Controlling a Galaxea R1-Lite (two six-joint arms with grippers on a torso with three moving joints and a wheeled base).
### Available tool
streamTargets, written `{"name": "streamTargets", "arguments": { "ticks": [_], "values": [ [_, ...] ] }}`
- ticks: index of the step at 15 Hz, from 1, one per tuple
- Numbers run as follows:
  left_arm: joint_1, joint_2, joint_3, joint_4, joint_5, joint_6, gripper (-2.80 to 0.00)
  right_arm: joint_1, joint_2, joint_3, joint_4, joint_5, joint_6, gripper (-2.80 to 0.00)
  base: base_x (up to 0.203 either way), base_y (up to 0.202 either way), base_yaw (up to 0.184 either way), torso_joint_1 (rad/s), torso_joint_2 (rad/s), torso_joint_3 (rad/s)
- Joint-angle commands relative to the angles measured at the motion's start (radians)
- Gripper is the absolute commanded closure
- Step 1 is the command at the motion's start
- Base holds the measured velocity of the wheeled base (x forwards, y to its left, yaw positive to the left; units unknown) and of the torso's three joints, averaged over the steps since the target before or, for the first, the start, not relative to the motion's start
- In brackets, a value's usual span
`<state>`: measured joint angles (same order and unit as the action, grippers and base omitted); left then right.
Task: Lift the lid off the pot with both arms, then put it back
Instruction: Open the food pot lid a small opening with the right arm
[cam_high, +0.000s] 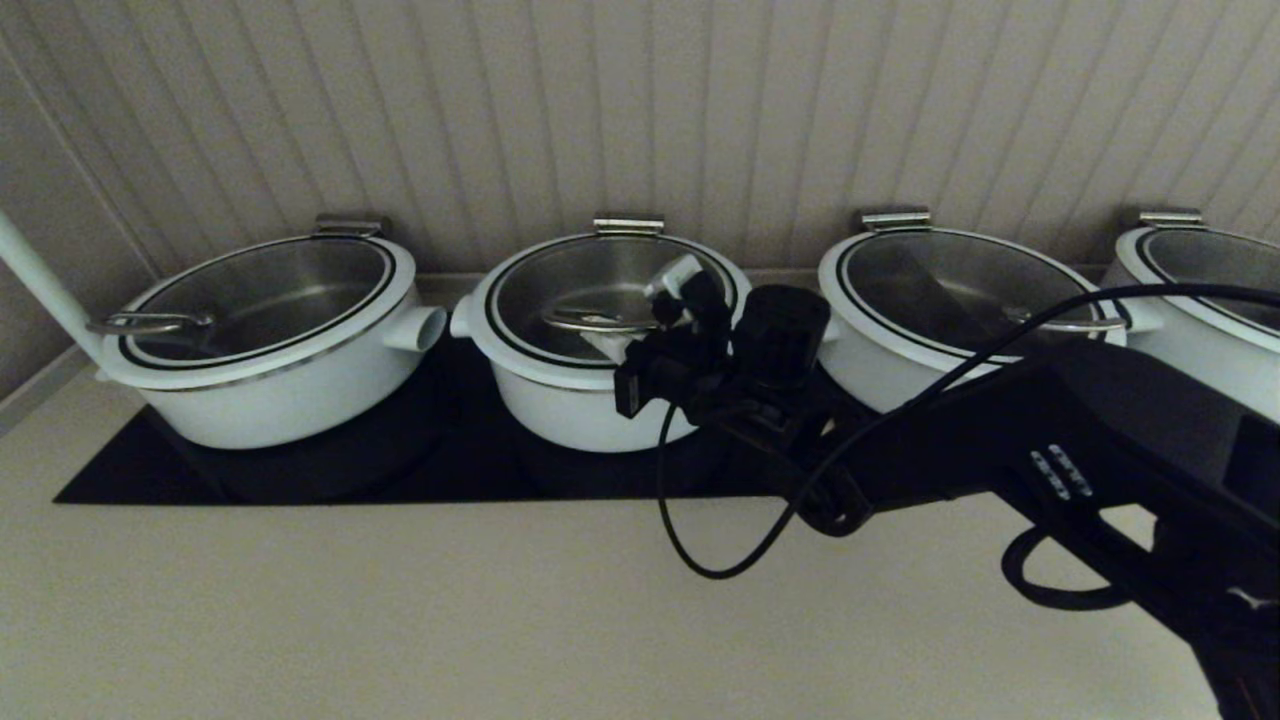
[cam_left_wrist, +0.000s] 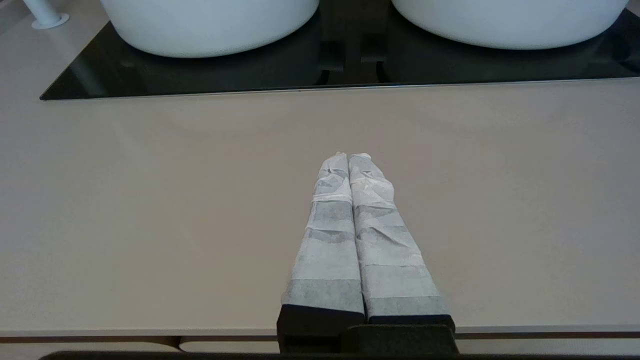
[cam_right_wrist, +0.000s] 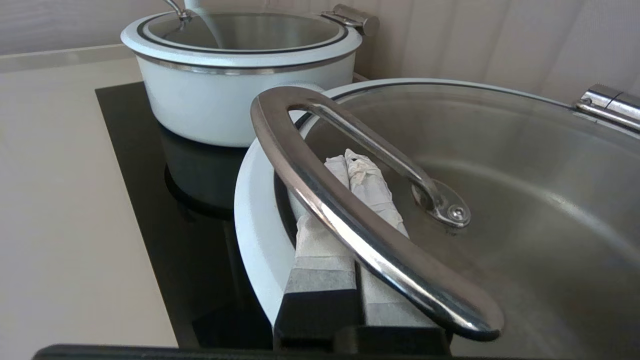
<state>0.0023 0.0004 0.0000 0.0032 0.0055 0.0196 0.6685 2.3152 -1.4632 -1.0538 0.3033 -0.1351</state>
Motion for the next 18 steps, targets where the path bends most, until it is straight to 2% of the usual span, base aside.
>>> {"name": "streamTargets", "arguments": {
  "ticks": [1,9,18],
  "values": [
    [0.001,0.000,0.000,0.000,0.001,0.000,0.00,0.000,0.001,-0.031,0.007,0.002,-0.002,0.00,0.000,0.000,0.000,0.000,0.00,0.000],
    [0.000,0.000,0.000,0.000,0.001,0.000,0.00,-0.007,-0.009,-0.158,0.109,0.004,-0.003,0.00,0.000,0.000,0.000,0.000,0.00,0.000],
    [-0.001,0.000,0.000,0.000,0.001,0.000,0.00,-0.014,-0.041,-0.189,0.190,0.008,-0.003,0.00,0.000,0.000,0.000,0.000,0.00,0.000]
  ]
}}
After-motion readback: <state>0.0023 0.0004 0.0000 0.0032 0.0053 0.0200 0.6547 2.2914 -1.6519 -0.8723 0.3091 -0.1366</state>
